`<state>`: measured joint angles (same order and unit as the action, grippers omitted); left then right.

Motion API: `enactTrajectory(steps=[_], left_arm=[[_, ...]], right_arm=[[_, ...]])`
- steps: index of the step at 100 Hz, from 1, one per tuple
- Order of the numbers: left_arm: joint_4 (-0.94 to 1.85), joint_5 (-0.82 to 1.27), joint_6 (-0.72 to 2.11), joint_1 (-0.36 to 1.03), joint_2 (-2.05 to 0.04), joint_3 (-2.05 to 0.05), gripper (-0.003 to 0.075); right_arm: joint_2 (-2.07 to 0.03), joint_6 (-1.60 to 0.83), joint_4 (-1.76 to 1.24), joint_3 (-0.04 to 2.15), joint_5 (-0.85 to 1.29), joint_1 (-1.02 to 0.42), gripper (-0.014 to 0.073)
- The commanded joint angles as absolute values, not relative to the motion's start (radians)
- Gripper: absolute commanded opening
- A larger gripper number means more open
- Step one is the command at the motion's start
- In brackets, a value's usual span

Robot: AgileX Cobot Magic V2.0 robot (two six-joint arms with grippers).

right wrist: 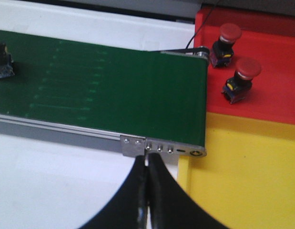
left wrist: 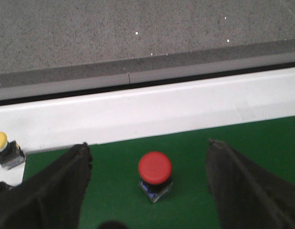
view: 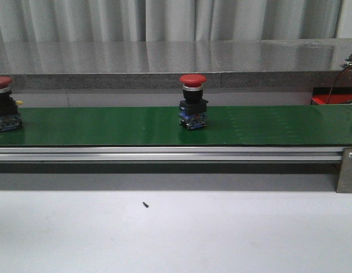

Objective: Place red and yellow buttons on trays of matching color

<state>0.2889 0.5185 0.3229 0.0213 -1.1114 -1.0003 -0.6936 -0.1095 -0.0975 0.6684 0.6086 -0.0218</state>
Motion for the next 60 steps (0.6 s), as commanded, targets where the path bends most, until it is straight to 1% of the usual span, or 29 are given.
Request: enactTrajectory(steps=[1,9,13,14,25,27,43,60], left_arm=[[0.304,0.432,0.326,0.029,-1.041,-0.954,0.0335],[0.304,0.394,0.326,0.029,-0.982,-0.866,0.0227],[0.309,0.361,0.326,0.029,-0.952,-0.822,0.0158],[0.309,0.361,0.326,0.029,-0.947,-0.815,0.0158],[0.324,0.290,0.326,0.029,-0.863,-0.706,-0.0006],[0.328,0.286,0.326,0.029,-0.848,-0.694,-0.0022],[0.336,0.275,0.326,0.029,-0.746,-0.593,-0.0020],[0.336,0.277,0.326,0.029,-0.712,-0.567,-0.0020]], right_arm=[[-0.690,-0.113,-0.091,0.694,0.504,-0.022,-0.0069],[-0.690,-0.113,-0.091,0.694,0.506,-0.022,-0.0069],[-0.690,-0.113,-0.091,0.694,0.507,-0.022,-0.0069],[-0.690,-0.113,-0.091,0.694,0.507,-0.022,-0.0069],[-0.690,-0.113,-0.091,0.694,0.507,-0.022,-0.0069],[-0.690,-0.113,-0.091,0.694,0.507,-0.022,-0.0069],[-0.690,-0.113,-0.091,0.694,0.507,-0.022,-0.0069],[-0.690,-0.112,-0.104,0.694,0.505,-0.022,-0.0069]])
